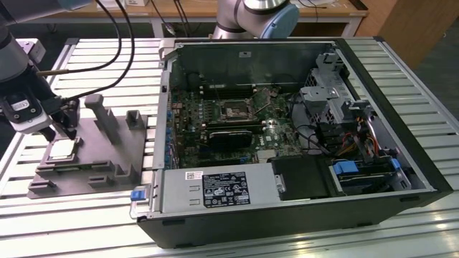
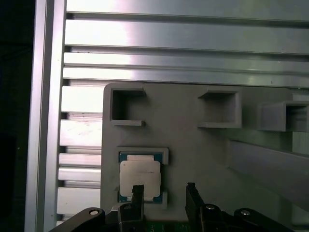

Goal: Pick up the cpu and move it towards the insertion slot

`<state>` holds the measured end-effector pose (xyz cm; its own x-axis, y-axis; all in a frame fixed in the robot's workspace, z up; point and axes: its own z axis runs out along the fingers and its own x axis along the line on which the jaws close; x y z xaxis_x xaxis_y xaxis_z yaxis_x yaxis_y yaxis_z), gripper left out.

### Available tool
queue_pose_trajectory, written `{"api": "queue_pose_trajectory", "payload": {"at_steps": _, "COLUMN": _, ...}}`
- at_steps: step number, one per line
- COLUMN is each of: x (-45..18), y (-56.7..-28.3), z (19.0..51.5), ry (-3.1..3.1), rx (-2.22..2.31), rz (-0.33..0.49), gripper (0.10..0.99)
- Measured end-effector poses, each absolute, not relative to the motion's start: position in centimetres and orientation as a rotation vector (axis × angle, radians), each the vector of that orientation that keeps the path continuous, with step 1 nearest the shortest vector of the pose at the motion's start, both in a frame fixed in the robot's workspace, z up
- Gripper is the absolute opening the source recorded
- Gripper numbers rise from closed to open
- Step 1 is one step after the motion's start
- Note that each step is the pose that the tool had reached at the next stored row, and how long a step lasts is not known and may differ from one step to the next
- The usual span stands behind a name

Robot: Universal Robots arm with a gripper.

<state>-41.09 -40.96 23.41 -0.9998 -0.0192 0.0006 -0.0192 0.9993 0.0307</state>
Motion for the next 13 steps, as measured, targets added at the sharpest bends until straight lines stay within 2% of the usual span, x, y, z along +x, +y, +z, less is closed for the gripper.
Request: {"api": "queue_pose_trajectory", "payload": {"at_steps": 13, "x": -41.1, "y": -41.0, "z": 22.0, "ry": -3.140, "rx": 0.030, "rz": -0.048, "gripper": 0.475}}
